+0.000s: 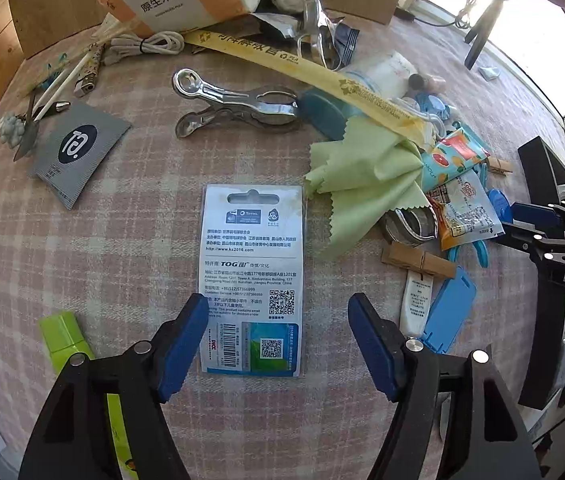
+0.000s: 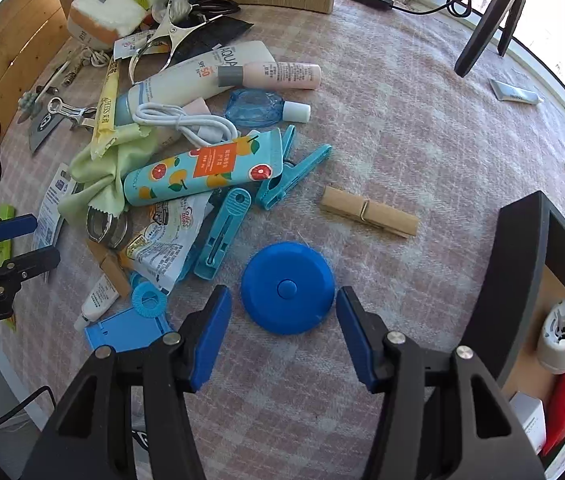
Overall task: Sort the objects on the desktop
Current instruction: 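Grasp the TOG card package with the left gripper while the right gripper grasps the blue round tape measure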
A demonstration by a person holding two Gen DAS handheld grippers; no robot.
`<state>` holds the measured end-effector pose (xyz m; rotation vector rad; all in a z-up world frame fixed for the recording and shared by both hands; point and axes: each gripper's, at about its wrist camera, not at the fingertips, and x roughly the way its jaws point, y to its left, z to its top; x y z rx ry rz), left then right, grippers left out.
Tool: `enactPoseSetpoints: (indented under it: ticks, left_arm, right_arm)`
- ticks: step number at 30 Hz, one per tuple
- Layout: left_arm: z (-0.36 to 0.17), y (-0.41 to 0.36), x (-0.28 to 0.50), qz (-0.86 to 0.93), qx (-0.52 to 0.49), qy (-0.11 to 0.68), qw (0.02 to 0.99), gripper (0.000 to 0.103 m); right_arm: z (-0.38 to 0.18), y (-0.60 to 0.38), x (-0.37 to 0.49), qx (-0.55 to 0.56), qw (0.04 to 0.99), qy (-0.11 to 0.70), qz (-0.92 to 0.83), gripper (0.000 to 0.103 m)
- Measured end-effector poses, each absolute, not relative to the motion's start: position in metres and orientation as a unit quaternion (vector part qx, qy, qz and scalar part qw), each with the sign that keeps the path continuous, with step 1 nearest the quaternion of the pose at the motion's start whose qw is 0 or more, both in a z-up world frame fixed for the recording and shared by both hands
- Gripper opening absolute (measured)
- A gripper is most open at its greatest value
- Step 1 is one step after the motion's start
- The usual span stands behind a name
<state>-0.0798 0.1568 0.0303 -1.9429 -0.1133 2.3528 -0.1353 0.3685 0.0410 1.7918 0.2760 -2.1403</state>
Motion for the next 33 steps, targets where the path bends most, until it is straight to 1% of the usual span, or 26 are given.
enactPoseSetpoints:
  ticks: [10,12,14,16,25,33]
  left_arm:
    - [0.022,0.152,-0.096,0.769,-0.637,-0.036,0.040,0.071]
    - [0.022,0.150,-0.098,0.770,-0.636,-0.035,0.038,0.068]
    - [0.022,0.149,-0.098,0.771,-0.635,-0.029,0.032,0.059]
    - [0.024,0.145,-0.098,0.772,-0.634,-0.032,0.028,0.053]
    - [0.025,0.133,-0.090,0.770,-0.634,-0.058,0.032,0.053]
    - [0.046,0.140,-0.079,0.782,-0.621,-0.042,0.034,0.053]
  right_arm:
    - [0.031,0.360,-0.147,0.638,0.157,0.114,-0.745,0.054]
    - [0.031,0.360,-0.149,0.642,0.154,0.112,-0.743,0.054]
    - [0.030,0.354,-0.149,0.645,0.150,0.116,-0.740,0.051]
    - [0.030,0.353,-0.148,0.646,0.147,0.123,-0.739,0.049]
    - [0.033,0.369,-0.139,0.648,0.145,0.099,-0.741,0.049]
    - [0.053,0.392,-0.130,0.639,0.138,0.077,-0.753,0.049]
